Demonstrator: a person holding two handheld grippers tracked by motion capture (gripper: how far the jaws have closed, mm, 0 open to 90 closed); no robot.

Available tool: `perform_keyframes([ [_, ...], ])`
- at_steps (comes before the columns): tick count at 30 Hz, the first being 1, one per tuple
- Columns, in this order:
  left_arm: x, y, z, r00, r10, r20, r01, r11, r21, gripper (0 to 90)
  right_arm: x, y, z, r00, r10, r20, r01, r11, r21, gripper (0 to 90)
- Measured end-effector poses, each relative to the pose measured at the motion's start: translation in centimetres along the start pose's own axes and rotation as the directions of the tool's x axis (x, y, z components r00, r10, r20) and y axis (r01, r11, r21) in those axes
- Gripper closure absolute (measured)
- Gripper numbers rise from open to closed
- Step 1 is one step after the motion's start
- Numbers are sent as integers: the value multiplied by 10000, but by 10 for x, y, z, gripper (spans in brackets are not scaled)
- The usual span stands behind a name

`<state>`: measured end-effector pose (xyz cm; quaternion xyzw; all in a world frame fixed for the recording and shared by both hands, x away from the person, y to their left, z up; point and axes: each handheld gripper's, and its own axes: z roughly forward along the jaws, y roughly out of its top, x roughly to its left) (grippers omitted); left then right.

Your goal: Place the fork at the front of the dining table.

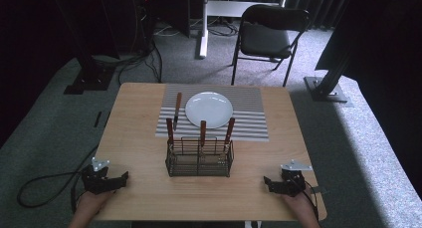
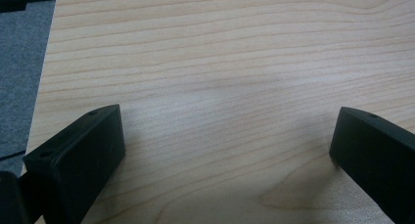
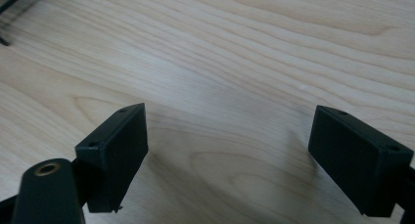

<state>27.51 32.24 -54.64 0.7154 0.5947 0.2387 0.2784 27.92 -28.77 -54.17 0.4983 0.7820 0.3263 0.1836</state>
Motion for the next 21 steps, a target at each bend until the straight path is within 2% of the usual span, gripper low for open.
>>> perform_keyframes([
  [2,0,0,0,10000,1,-1,-1,10000,1,0,2,2,-2,9998,20,-187,-19,10000,17,142],
  [8,0,0,0,10000,1,0,-1,10000,-1,0,10,13,-15,9995,-160,-284,147,9989,-447,142],
  [10,0,0,0,10000,4,-1,-4,10000,1,0,14,18,-19,9993,-285,-246,271,9980,-567,143],
  [19,0,0,0,10000,11,0,-11,10000,9,0,27,42,-41,9958,-474,-784,381,9926,-1153,143],
  [21,0,0,0,10000,12,-4,-12,10000,9,0,30,48,-46,9954,-551,-787,454,9917,-1201,143],
])
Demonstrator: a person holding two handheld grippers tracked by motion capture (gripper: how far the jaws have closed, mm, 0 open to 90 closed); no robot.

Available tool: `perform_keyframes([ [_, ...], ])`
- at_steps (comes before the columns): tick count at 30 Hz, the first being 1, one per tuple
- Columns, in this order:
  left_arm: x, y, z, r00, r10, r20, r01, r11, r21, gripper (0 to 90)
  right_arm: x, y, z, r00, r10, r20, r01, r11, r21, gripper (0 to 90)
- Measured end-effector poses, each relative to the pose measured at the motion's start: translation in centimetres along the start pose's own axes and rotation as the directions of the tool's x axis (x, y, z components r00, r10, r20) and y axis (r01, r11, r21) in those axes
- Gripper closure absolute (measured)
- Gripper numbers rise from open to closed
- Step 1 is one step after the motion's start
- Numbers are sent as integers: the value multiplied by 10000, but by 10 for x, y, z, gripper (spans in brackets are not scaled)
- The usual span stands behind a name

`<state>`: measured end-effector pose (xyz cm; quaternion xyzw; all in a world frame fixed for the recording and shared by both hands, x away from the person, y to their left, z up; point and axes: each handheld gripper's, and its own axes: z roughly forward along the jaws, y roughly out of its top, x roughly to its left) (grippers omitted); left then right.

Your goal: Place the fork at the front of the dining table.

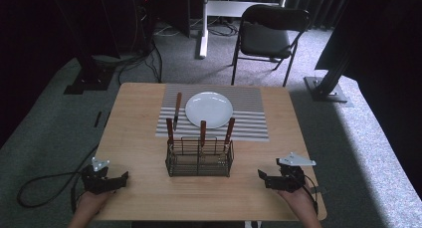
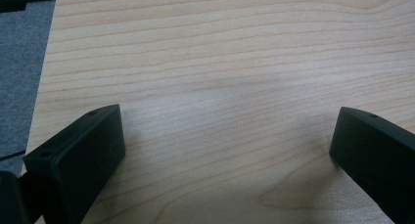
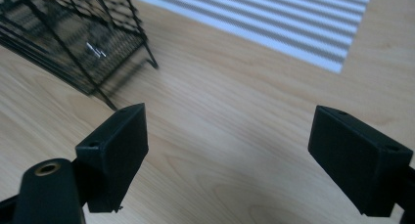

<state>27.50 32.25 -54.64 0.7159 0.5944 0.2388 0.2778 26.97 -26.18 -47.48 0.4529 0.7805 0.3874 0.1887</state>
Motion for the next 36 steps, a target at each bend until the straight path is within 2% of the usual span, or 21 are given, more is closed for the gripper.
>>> perform_keyframes([
  [10,0,0,0,10000,0,0,0,10000,-16,0,12,28,-16,9989,-262,-399,238,9979,-598,152],
  [17,0,0,0,10000,0,0,0,10000,-16,0,28,45,-16,9947,-776,-671,729,9949,-699,153],
  [22,0,0,0,10000,-2,5,2,10000,-17,0,39,59,-19,9902,-883,-1084,763,9910,-1102,152],
  [24,0,0,0,10000,-1,5,1,10000,-17,0,41,61,-19,9896,-955,-1079,828,9897,-1168,153],
  [28,0,0,0,10000,-1,3,2,10000,-23,0,50,71,-17,9843,-1166,-1322,994,9865,-1299,159],
  [29,0,0,0,10000,-1,3,1,10000,-16,0,55,75,-15,9814,-1347,-1370,1171,9846,-1295,159],
  [36,0,0,0,10000,-1,4,1,10000,-18,0,72,89,-8,9710,-1609,-1767,1362,9802,-1438,160],
])
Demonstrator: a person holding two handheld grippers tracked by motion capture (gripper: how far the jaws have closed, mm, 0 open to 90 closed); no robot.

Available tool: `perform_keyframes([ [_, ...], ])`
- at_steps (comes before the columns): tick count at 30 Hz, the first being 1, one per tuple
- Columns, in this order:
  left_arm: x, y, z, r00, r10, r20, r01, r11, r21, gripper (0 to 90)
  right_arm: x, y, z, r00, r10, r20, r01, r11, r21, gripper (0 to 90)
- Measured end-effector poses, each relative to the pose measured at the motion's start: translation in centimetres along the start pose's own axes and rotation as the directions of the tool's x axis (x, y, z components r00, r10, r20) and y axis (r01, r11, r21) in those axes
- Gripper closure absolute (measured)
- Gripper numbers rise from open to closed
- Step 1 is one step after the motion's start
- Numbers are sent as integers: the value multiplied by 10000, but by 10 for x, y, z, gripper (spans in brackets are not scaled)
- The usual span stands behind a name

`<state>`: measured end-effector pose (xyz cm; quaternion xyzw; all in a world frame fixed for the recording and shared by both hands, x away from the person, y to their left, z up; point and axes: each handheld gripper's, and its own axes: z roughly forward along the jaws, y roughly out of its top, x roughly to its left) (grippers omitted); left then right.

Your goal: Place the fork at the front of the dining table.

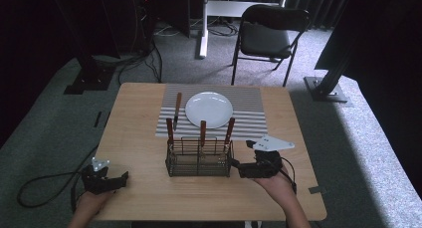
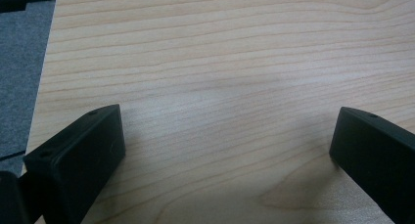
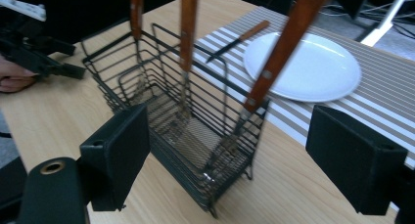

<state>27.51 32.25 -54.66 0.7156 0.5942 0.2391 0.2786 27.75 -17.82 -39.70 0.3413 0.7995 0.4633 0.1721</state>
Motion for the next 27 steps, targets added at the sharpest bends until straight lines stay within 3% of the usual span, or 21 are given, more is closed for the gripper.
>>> perform_keyframes([
  [27,0,0,0,10000,6,1,-6,10000,20,0,46,36,46,9921,-649,-1070,617,9975,-334,177],
])
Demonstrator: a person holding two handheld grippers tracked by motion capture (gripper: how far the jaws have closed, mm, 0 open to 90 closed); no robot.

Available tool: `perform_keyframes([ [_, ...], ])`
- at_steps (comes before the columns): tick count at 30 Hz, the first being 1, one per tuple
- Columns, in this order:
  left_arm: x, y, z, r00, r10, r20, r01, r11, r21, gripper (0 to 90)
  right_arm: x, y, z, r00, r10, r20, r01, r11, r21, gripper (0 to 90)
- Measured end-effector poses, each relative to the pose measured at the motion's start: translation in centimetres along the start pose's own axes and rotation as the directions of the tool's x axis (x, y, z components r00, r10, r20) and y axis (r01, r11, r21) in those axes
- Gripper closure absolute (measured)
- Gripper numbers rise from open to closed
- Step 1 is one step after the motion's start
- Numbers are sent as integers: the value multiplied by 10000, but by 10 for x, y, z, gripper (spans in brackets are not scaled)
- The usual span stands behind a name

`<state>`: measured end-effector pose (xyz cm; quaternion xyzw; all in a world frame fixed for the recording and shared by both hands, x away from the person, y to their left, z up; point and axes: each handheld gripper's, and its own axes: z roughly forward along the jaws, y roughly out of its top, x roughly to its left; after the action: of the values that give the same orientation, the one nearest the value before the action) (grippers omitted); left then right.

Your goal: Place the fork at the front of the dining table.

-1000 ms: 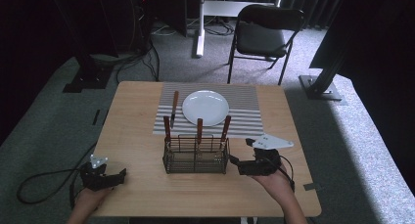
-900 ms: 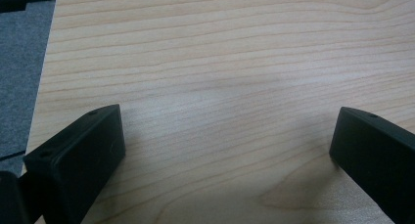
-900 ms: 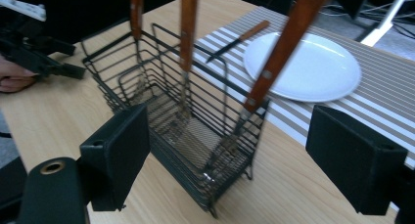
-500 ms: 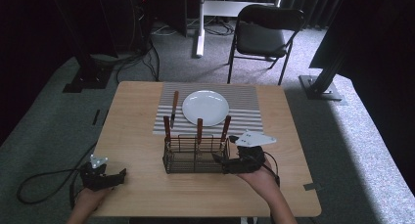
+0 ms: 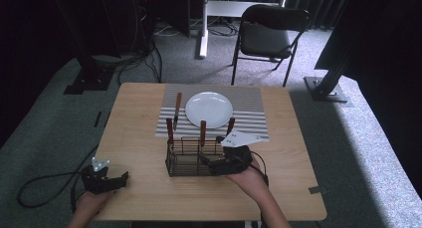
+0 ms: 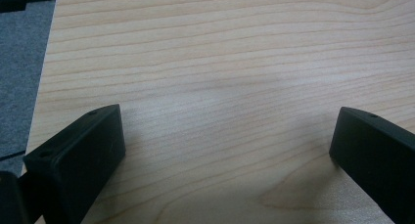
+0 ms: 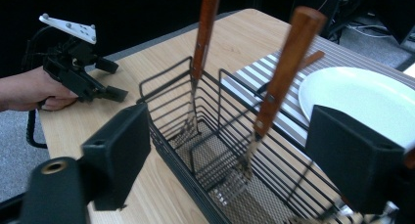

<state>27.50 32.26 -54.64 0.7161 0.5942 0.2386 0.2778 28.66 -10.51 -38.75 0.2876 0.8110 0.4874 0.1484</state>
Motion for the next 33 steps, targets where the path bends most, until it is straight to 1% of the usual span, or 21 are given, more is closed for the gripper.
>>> perform_keyframes([
  [4,0,0,0,10000,-5,4,5,10000,-8,0,7,5,10,9998,-175,-81,175,9998,-24,177],
  [6,0,0,0,10000,-9,0,9,10000,-15,0,10,7,15,9998,-140,-160,140,9999,-23,177],
  [9,0,0,0,10000,-13,1,13,10000,-19,0,16,11,21,9995,-211,-216,210,9998,-53,177],
  [15,0,0,0,10000,-14,1,14,10000,-17,0,23,17,34,9997,-227,-122,227,9997,-58,177],
  [16,0,0,0,10000,-12,4,12,10000,-14,0,26,19,40,9998,-181,-107,180,9998,-73,178],
  [18,0,0,0,10000,-13,3,13,10000,-19,0,27,20,42,9998,-154,-87,153,9999,-79,177],
  [19,0,0,0,10000,-9,2,9,10000,-19,0,29,22,47,9999,-120,-43,119,9998,-131,178],
  [21,0,0,0,10000,1,1,-1,10000,-17,0,31,24,51,9999,-89,94,91,9998,-160,178],
  [23,0,0,0,10000,16,-2,-16,10000,-16,0,33,26,56,9998,130,119,-126,9994,-313,177],
  [25,0,0,0,10000,19,-3,-19,10000,-13,0,36,29,60,9987,196,472,-176,9990,-422,177],
  [27,0,0,0,10000,4,-3,-4,10000,-18,0,37,30,63,9985,254,493,-231,9987,-455,176],
  [28,0,0,0,10000,3,-3,-3,10000,-18,0,42,32,69,9956,239,908,-194,9985,-506,176],
  [29,0,0,0,10000,4,-3,-4,10000,-18,0,44,33,72,9954,272,916,-227,9985,-502,176],
  [32,0,0,0,10000,4,-5,-4,10000,-17,0,48,34,80,9920,416,1195,-356,9980,-522,177],
  [33,0,0,0,10000,3,-3,-3,10000,-18,0,49,35,84,9912,541,1210,-480,9975,-526,177],
])
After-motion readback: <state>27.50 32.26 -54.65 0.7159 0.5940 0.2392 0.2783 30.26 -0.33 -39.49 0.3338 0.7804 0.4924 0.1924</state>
